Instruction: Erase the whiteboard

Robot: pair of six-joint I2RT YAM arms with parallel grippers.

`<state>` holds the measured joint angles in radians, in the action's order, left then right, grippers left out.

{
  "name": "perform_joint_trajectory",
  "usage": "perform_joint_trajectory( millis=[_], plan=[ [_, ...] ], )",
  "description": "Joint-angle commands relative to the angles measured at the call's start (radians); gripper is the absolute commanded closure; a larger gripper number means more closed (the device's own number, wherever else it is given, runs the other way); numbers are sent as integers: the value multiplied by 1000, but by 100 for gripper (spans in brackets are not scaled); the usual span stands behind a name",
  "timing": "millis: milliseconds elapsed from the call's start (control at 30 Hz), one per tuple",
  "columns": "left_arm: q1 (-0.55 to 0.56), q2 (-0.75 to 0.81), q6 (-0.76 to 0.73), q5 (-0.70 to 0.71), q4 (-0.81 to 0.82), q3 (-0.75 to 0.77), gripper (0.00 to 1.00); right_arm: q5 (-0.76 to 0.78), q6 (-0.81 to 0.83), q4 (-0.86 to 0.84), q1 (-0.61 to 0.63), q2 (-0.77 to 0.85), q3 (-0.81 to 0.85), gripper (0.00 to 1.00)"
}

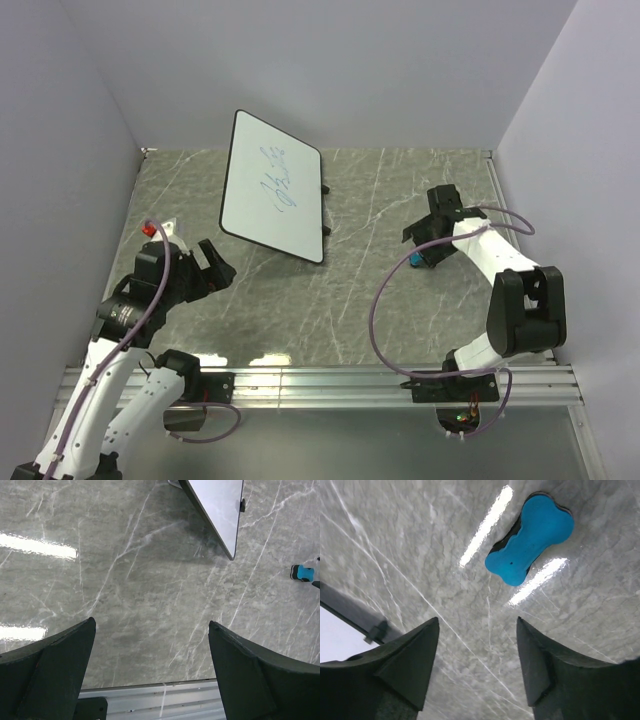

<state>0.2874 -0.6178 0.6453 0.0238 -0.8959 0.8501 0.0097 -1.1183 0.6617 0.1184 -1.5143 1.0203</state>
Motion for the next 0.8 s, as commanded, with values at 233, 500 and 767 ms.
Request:
perform_joint_trajectory(
  millis=[233,500,767],
  plan=[
    [9,-22,-21,-13,31,-3,1,96,-61,64,-55,-73,63,25],
    [9,-28,-13,-2,28,-3,1,69,-63,15,-108,-136,41,28],
    [9,-31,-4,16,22,-2,1,36,-57,-16,-109,-245,64,40]
  ],
)
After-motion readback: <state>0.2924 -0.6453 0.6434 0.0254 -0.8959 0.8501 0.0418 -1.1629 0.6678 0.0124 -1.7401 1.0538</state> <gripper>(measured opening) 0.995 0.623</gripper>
